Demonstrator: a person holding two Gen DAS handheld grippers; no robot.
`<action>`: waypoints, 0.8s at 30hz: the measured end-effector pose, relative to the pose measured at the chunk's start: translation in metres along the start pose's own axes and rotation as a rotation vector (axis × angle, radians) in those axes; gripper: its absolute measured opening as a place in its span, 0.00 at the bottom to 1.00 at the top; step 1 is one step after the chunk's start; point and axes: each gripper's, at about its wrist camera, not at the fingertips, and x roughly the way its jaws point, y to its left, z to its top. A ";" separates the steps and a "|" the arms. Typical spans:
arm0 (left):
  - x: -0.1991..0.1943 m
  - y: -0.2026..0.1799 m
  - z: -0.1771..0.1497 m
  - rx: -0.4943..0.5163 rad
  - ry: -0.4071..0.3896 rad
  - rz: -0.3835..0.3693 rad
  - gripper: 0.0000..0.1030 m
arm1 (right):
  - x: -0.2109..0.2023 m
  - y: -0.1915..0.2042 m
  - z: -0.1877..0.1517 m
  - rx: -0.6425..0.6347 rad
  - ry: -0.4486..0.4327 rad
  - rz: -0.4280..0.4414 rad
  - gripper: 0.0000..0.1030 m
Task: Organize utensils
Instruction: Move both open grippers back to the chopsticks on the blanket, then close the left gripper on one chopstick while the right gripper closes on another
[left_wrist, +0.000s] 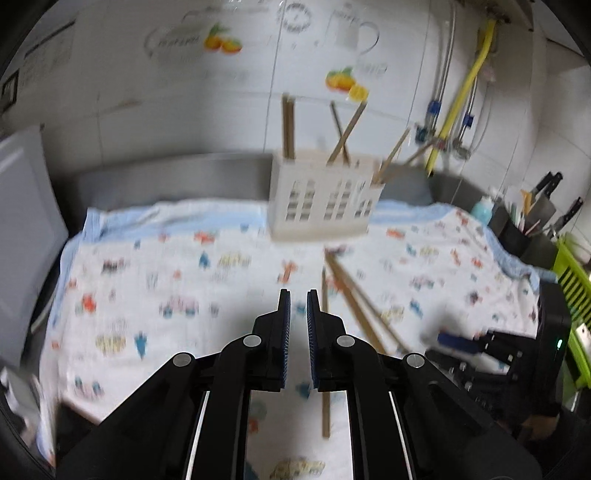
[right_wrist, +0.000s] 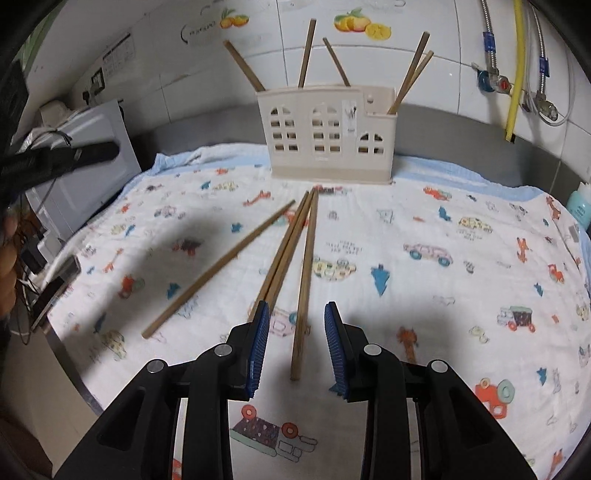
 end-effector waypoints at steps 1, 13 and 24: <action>0.001 0.002 -0.007 -0.010 0.009 0.002 0.10 | 0.003 0.001 -0.002 -0.003 0.006 -0.002 0.28; 0.017 0.004 -0.071 -0.063 0.118 -0.031 0.28 | 0.026 0.001 -0.008 0.011 0.065 0.003 0.22; 0.039 -0.017 -0.091 -0.025 0.186 -0.081 0.27 | 0.033 0.002 -0.014 0.009 0.083 -0.018 0.13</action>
